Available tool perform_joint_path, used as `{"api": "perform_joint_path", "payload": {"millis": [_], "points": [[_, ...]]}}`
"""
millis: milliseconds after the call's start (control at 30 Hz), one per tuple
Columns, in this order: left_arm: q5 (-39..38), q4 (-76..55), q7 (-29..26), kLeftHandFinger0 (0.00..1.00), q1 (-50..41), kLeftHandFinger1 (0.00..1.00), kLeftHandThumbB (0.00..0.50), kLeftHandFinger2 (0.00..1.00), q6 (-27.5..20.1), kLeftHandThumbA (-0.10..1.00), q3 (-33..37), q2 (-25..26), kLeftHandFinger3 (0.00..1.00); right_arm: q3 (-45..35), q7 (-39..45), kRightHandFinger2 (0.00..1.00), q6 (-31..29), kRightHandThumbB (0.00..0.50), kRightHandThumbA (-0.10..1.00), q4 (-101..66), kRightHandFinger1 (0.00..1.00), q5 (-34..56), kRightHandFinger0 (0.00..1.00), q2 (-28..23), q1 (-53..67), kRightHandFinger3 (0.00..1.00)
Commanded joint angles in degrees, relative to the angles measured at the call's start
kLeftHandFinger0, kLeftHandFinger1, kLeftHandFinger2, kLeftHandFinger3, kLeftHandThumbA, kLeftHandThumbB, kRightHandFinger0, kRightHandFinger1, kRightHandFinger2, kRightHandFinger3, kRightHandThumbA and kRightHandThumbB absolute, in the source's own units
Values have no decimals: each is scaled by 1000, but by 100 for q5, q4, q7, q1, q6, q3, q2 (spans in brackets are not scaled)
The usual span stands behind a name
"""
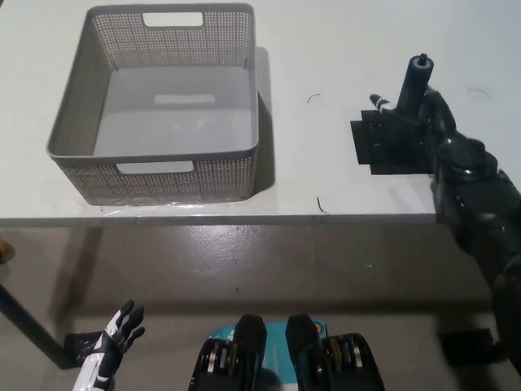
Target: Use the right hand to pick up a electric screw driver and put it into a container on the left side
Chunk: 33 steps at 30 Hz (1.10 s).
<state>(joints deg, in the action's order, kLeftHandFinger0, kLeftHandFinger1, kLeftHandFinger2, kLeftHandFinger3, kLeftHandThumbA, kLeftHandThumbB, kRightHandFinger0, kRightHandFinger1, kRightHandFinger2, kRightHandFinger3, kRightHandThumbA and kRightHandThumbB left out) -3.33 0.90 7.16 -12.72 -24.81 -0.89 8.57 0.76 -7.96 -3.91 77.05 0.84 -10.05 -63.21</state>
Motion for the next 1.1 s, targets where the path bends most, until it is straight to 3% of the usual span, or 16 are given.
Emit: {"api": "perform_joint_path", "payload": {"millis": [0,33,67,100,133,167,233,367,633,733,800,867,933,967,1033,1067], "points": [[16,-43,131,1000,-25,1000,257,1000,-211,1000,79,86,1000,273,-1608,101,-389,184,-100,277,0,-507,0,189,-739,231],[11,-40,159,1000,-14,1000,253,1000,-211,1000,89,113,1000,278,-1647,210,-404,183,-100,282,30,-490,0,222,-756,323],[9,-40,166,1000,-14,1000,252,1000,-211,1000,90,121,1000,294,-1660,235,-422,182,-100,285,6,-498,0,231,-756,344],[8,-26,179,1000,-5,1000,249,1000,-211,1000,86,136,1000,287,-1673,345,-445,196,-100,283,98,-488,17,254,-761,431],[16,-9,188,1000,23,1000,246,1000,-211,1000,76,150,1000,291,-1690,292,-450,198,-100,289,4,-484,1,269,-771,389],[12,11,202,1000,29,1000,242,1000,-212,1000,67,159,1000,297,-1717,246,-502,181,-100,268,0,-485,0,293,-751,372],[5,22,193,1000,34,1000,235,1000,-212,1000,48,149,1000,309,-1756,435,-570,156,-100,264,11,-489,0,305,-725,501],[-69,60,220,1000,54,1000,220,1000,-212,1000,35,165,1000,212,-1757,624,-663,137,-100,242,101,-404,0,283,-720,679],[-97,137,270,1000,55,1000,219,1000,-211,1000,21,198,1000,0,-1877,622,-763,143,-100,104,102,-298,0,300,-851,742],[-104,178,286,1000,83,1000,203,1000,-212,1000,9,184,1000,-30,-1980,617,-914,143,-100,-64,139,-347,0,361,-964,701],[-88,205,282,1000,77,1000,204,1000,-211,1000,4,181,1000,21,-2001,659,-901,137,-100,-152,186,-428,0,389,-1055,741],[-81,233,290,1000,70,1000,207,1000,-211,1000,3,188,1000,79,-2086,684,-948,162,-100,-236,223,-510,0,416,-1114,735],[-3,270,248,1000,68,1000,214,1000,-211,1000,-6,189,1000,190,-2233,639,-815,175,-100,-385,276,-661,277,465,-1222,698],[17,282,235,1000,71,1000,214,1000,-210,1000,-5,194,1000,170,-2188,591,-818,146,-100,-495,197,-627,187,502,-1261,691],[22,299,236,1000,82,1000,200,1000,-211,1000,-9,207,1000,168,-2042,622,-899,148,-100,-772,174,-596,4,557,-1275,711],[41,341,236,1000,98,1000,194,1000,-211,1000,-12,193,1000,200,-1994,652,-910,135,-100,-944,172,-631,0,579,-1268,730]]}}
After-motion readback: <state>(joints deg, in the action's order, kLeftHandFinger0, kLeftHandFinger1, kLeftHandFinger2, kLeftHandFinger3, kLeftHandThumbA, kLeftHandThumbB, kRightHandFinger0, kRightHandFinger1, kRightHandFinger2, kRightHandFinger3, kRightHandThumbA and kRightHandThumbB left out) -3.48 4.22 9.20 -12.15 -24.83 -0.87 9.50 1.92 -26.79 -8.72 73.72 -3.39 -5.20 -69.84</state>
